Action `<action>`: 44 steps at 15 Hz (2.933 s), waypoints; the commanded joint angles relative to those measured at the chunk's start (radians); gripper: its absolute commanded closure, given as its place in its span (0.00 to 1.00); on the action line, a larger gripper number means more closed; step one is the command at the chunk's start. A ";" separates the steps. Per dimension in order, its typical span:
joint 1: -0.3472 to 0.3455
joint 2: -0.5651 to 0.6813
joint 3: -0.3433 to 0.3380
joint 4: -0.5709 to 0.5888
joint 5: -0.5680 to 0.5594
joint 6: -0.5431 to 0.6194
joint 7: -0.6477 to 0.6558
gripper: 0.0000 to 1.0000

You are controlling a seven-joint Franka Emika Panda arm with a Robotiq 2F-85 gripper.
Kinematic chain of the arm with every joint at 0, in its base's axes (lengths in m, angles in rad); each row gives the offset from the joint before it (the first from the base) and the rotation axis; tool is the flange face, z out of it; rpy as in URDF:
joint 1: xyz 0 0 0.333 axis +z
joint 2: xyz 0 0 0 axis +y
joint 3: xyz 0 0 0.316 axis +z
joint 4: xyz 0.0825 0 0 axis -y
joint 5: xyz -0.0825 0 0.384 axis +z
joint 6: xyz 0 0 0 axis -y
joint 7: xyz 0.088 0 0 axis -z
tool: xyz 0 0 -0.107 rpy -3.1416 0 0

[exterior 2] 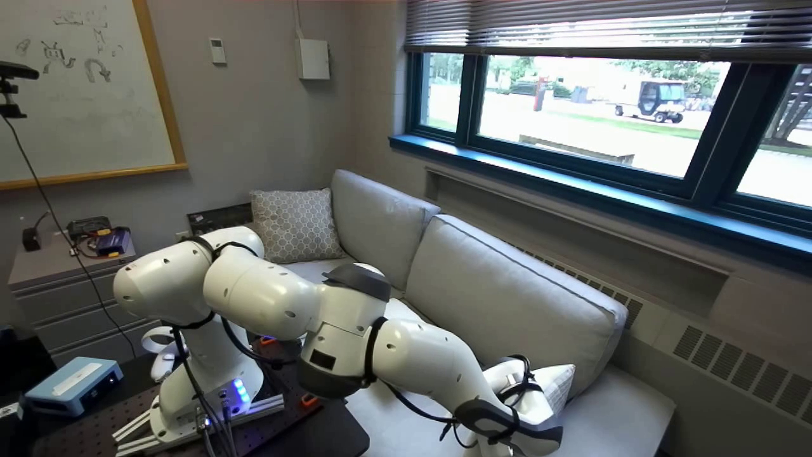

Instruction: Arrange the two pillows neatly to the right

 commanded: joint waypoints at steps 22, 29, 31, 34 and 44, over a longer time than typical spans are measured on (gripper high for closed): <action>-0.063 0.005 0.212 0.144 -0.034 0.018 -0.040 0.00; -0.164 -0.005 0.461 -0.103 0.095 0.003 -0.077 0.00; -0.176 -0.006 0.502 -0.174 0.164 0.001 -0.096 0.00; -0.173 -0.006 0.525 -0.271 0.304 0.001 -0.131 0.00; 0.011 -0.002 0.404 -0.423 0.253 -0.077 -0.065 0.00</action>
